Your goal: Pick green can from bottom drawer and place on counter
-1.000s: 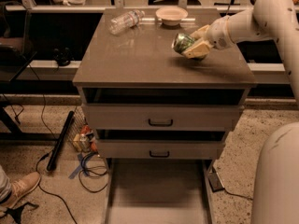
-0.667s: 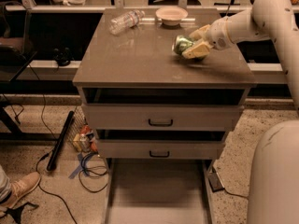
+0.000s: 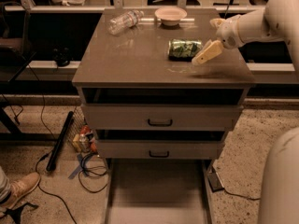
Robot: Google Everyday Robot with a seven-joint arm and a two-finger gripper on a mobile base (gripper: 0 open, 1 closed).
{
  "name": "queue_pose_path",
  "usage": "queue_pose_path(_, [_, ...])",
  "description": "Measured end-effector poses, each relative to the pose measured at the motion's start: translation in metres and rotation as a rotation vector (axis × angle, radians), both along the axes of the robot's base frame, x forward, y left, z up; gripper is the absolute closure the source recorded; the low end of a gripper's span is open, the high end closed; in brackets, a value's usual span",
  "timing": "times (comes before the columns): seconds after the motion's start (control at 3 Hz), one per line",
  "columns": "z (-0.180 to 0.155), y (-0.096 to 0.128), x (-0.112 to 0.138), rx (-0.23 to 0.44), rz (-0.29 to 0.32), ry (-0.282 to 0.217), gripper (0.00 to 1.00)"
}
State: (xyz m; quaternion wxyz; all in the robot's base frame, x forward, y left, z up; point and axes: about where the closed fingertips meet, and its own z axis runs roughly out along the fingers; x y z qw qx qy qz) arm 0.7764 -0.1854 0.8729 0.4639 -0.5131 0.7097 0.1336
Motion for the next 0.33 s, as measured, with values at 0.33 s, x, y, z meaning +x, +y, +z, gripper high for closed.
queue_pose_path(0.33, [0.0295, -0.0493, -0.0178, 0.019, -0.125, -0.078, 0.0])
